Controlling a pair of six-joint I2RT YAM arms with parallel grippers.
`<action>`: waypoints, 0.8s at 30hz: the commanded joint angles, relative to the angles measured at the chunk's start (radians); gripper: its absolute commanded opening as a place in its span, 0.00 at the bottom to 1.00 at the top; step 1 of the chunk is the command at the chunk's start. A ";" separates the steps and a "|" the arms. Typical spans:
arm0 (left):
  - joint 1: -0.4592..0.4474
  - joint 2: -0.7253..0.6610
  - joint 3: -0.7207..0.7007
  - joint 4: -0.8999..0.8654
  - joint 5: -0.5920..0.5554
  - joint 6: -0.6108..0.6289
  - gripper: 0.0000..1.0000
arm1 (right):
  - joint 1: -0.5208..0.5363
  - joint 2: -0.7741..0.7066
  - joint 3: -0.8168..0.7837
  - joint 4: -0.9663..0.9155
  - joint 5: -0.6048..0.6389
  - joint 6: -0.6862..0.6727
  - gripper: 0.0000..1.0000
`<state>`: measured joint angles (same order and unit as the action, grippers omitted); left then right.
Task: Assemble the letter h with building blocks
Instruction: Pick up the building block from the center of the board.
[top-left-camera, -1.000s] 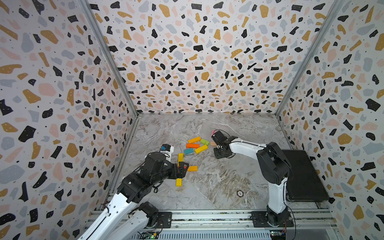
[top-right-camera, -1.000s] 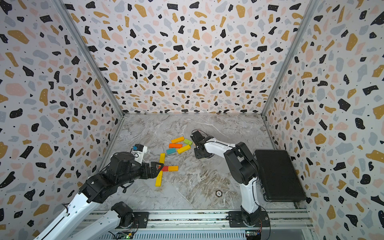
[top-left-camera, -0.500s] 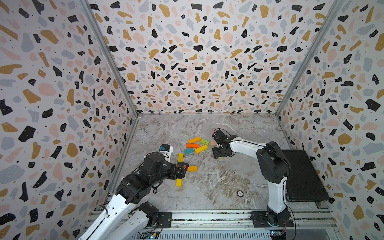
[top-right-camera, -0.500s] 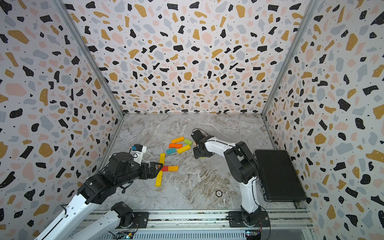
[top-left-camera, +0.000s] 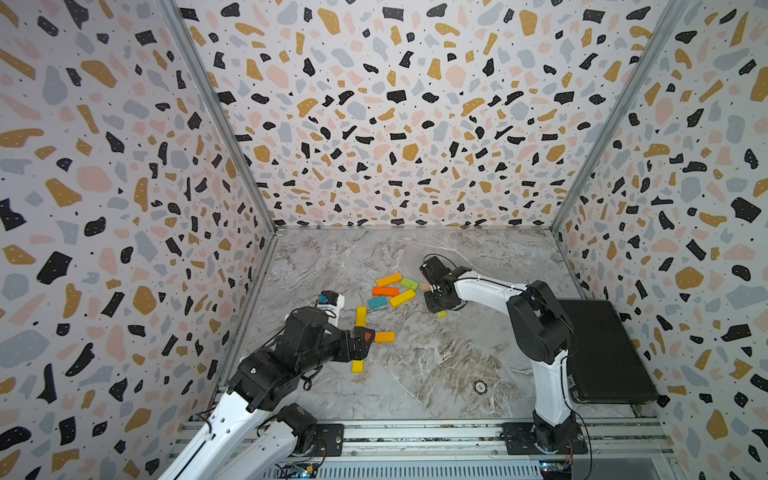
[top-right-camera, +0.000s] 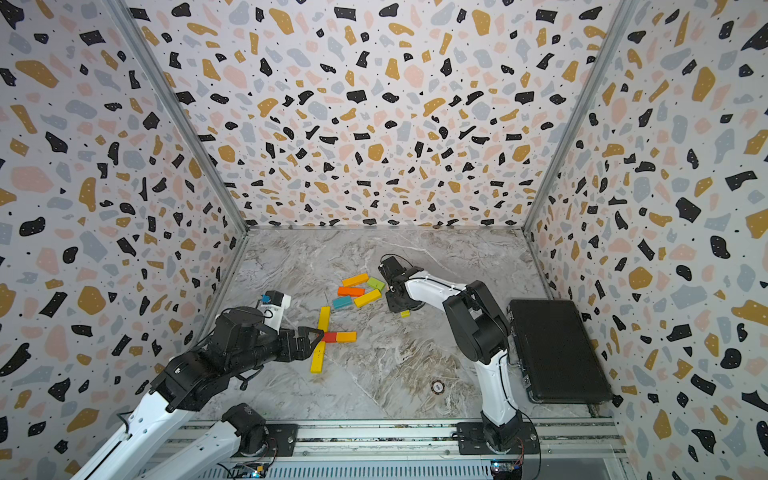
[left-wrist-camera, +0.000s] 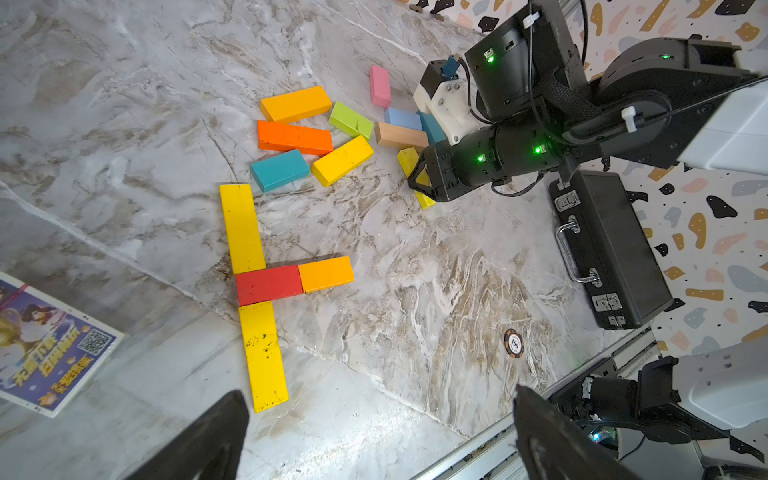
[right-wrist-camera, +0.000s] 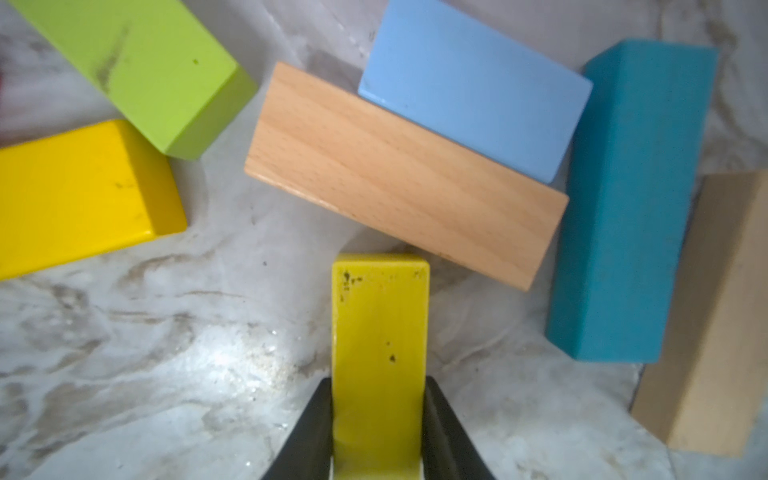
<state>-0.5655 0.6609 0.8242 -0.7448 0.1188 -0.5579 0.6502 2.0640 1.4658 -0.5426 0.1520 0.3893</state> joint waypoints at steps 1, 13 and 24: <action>0.004 -0.010 0.038 -0.002 -0.014 0.014 0.99 | 0.015 -0.061 -0.042 -0.011 0.022 0.044 0.29; 0.004 -0.072 0.090 -0.072 -0.140 0.050 0.99 | 0.195 -0.360 -0.238 -0.078 0.045 0.294 0.21; 0.004 -0.172 0.069 -0.101 -0.168 0.058 0.99 | 0.489 -0.372 -0.288 -0.079 0.155 0.525 0.21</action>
<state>-0.5655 0.5076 0.8848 -0.8406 -0.0292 -0.5156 1.1015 1.6768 1.1648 -0.5941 0.2531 0.8162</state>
